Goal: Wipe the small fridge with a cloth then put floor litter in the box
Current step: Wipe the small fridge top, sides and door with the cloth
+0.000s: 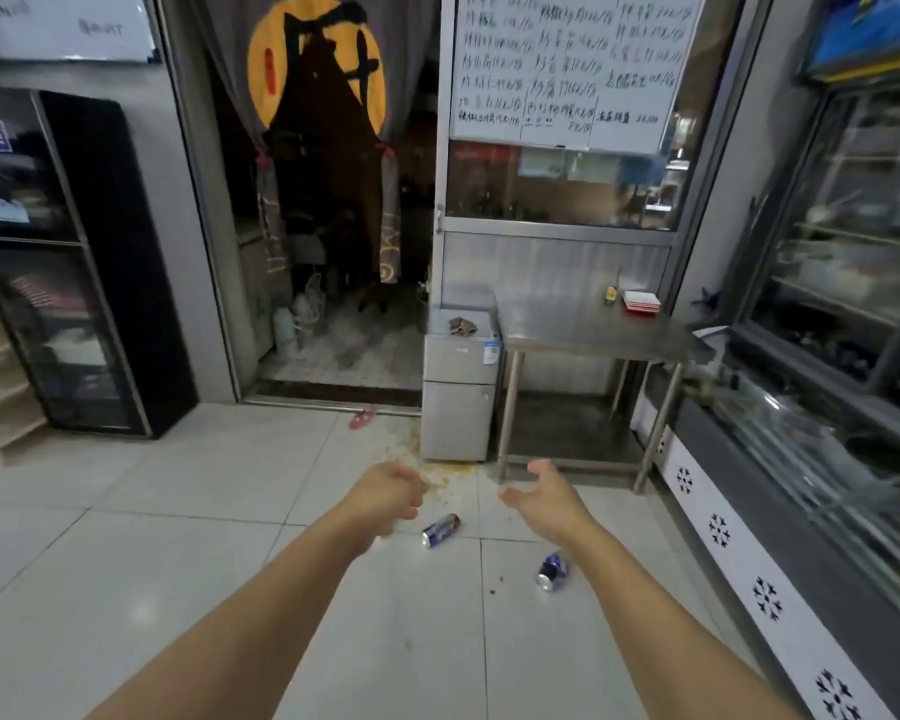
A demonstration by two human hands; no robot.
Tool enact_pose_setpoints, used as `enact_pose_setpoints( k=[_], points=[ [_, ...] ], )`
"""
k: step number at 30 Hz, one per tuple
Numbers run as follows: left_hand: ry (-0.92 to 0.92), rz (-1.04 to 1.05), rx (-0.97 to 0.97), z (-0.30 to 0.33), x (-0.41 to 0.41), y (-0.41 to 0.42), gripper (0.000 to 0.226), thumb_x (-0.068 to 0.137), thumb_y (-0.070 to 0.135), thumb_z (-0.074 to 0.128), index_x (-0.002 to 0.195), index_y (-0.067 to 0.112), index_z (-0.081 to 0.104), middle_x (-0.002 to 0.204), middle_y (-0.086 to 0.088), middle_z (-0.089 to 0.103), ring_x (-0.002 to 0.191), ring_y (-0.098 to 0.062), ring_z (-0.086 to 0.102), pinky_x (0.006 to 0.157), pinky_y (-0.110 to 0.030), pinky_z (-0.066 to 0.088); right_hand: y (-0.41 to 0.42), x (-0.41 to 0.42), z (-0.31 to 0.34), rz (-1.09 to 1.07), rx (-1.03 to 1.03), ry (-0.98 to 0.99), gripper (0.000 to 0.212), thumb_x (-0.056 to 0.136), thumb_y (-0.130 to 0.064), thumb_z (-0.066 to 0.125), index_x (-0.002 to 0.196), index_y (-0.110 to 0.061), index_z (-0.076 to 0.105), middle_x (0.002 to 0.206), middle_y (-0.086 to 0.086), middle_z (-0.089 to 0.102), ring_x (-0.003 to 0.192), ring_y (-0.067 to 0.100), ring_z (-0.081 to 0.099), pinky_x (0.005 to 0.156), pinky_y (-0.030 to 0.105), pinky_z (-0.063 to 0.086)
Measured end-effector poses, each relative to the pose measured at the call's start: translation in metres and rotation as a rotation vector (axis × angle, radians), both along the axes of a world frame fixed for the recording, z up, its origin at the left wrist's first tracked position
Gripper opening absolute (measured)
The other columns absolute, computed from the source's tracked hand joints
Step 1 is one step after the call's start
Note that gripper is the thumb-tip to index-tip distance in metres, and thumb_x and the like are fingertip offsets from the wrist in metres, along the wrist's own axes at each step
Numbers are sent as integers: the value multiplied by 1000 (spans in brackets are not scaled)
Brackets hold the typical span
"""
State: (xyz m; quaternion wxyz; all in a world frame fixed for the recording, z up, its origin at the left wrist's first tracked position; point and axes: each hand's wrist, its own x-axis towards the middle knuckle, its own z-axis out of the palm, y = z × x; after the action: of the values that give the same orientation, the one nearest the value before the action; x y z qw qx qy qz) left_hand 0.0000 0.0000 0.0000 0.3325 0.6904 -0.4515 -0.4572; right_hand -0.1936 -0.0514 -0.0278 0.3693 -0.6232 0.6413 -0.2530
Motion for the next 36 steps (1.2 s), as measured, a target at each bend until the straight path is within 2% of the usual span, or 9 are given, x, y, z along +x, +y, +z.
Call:
enact_pose_setpoints(
  k=[2,6,8,12,16,23,27,32,36],
  points=[
    [16,12,-20,3,0,-39,17,92,23,56,106,15,54,108,-8,60,89,-16,57,62,-25,42,-42,-3,2,27,-19,-45,58,88,-34,61,137,-16,35,140,9,41,122,24,46,90,29,38],
    [11,64,-15,15,10,-113,26,89,24,58,113,14,52,107,-7,60,93,-17,57,79,-33,41,-126,4,14,57,-28,-3,55,87,-33,62,132,-12,39,131,10,46,110,22,49,84,27,38],
    [22,85,-13,20,19,-144,30,88,23,58,115,13,51,110,-8,60,98,-20,58,81,-35,40,-163,13,20,54,-33,12,56,86,-35,62,132,-11,39,128,9,46,111,23,50,84,27,39],
    [29,121,2,17,44,-200,37,89,26,60,121,12,49,114,-8,59,102,-21,58,83,-36,40,-229,40,21,86,-33,15,56,87,-37,62,132,-13,39,115,3,46,96,17,48,80,29,41],
    [22,120,8,4,85,-271,40,90,27,59,124,12,47,115,-7,58,102,-20,57,84,-34,41,-306,81,14,74,-26,36,63,86,-40,63,137,-15,36,135,10,40,113,24,50,90,34,46],
    [24,84,-14,-10,186,-419,35,87,28,62,118,14,53,107,-5,62,94,-17,60,76,-32,41,-435,174,8,43,13,-12,56,86,-33,64,131,-15,36,125,6,48,103,17,48,87,32,44],
    [28,75,6,-12,237,-495,34,86,27,63,116,15,55,103,-2,62,93,-15,60,72,-30,40,-501,219,9,7,31,20,55,86,-33,64,130,-14,36,128,7,44,109,22,50,92,34,45],
    [25,17,47,-24,278,-581,32,85,25,63,115,16,55,102,-2,61,93,-15,60,75,-33,41,-583,255,-2,-23,51,87,52,88,-35,62,128,-14,37,104,-1,39,94,15,43,79,28,38],
    [5,-15,70,-39,301,-660,30,85,29,63,112,17,58,103,0,62,92,-13,60,75,-33,40,-658,280,-20,-60,96,65,55,86,-32,63,131,-12,38,127,8,45,114,25,50,98,39,44]
  ],
)
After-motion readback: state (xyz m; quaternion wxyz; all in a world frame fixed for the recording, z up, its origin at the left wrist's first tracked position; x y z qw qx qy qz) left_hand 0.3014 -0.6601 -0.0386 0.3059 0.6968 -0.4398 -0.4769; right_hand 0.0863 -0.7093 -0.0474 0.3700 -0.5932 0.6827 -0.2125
